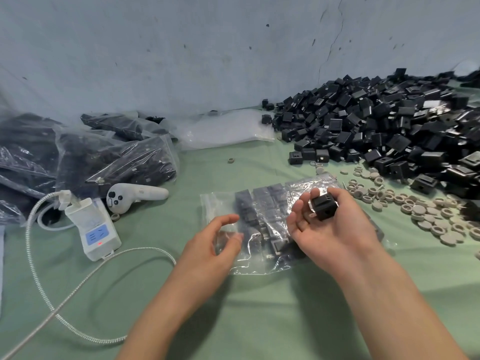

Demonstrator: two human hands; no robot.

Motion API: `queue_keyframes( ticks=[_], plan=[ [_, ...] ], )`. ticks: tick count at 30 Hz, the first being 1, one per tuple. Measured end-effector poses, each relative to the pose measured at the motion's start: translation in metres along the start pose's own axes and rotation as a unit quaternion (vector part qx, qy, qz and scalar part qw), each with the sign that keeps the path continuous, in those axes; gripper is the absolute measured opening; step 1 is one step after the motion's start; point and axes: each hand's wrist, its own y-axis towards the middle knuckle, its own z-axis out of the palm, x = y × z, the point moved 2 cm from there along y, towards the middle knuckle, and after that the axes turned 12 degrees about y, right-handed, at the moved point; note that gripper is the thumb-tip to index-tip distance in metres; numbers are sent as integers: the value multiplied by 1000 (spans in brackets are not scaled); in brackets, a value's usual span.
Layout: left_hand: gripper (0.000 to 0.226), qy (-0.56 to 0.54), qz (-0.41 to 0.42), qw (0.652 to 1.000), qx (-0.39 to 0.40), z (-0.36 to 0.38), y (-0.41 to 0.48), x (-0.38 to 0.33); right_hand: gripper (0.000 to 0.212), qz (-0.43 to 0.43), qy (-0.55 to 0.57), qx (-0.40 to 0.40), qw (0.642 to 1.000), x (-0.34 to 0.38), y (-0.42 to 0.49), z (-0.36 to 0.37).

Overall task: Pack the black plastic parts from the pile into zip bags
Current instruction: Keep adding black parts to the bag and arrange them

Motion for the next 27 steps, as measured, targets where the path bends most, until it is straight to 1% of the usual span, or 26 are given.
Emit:
queue_keyframes(
  ticks=[3,5,7,10,12,13,14,15,17,18,19,21,23,27],
  plan=[
    [28,-24,-5,1000,4,-1,-2,-1,28,0,-9,3,1000,0,1,2],
    [29,-22,-14,1000,-10,-2,-2,-1,27,-6,-24,7,1000,-1,1,3],
    [23,-11,-22,997,-70,-6,-2,-3,28,-14,-38,17,999,-1,-1,2],
    [24,10,-21,979,-203,-19,-3,-9,27,-37,-71,55,995,-1,-7,2],
    [25,30,3,963,-266,-26,-8,-18,26,-69,-128,83,986,-3,-12,5],
    [23,31,21,959,-281,-27,-12,-23,27,-92,-171,92,977,-6,-15,7],
    [21,26,38,958,-282,-27,-15,-28,25,-119,-226,100,962,-8,-18,9],
    [18,11,49,961,-274,-26,-19,-33,22,-152,-294,111,937,-11,-21,10],
    [14,-48,59,969,-236,-22,-25,-41,16,-207,-431,159,864,-19,-29,11],
    [12,-82,60,972,-212,-19,-28,-45,21,-223,-481,185,827,-24,-32,11],
    [13,-116,57,974,-185,-16,-30,-48,27,-234,-513,206,799,-29,-34,10],
    [16,-191,34,973,-125,-11,-33,-53,31,-250,-547,234,764,-39,-36,8],
    [21,-266,-10,961,-73,-10,-33,-55,32,-266,-574,252,732,-45,-38,6],
    [17,-421,-82,903,-7,-14,-32,-54,39,-298,-615,293,668,-52,-43,4]
  ],
)
